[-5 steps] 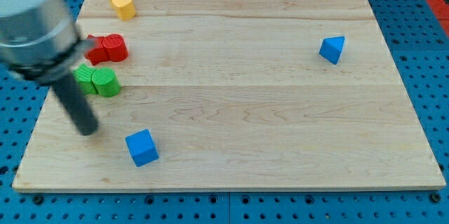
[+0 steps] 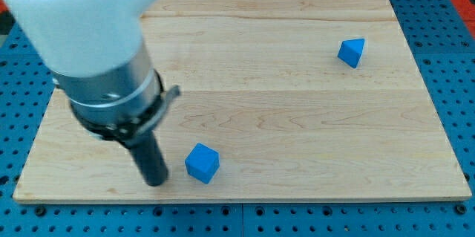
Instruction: Push blue cube beside blue triangle
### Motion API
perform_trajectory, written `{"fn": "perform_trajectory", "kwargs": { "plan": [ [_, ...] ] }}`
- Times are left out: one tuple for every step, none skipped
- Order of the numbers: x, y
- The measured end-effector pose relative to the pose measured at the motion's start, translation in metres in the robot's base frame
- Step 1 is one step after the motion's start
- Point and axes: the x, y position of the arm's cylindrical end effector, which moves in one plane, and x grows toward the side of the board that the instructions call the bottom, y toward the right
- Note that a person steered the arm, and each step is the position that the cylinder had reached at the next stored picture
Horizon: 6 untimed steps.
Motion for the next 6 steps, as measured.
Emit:
{"fn": "perform_trajectory", "kwargs": {
  "plan": [
    [-0.01, 0.056],
    [-0.044, 0.111],
    [-0.097, 0.126],
    [-0.142, 0.115],
    [-0.179, 0.117],
    [-0.196, 0.104]
  ]
}}
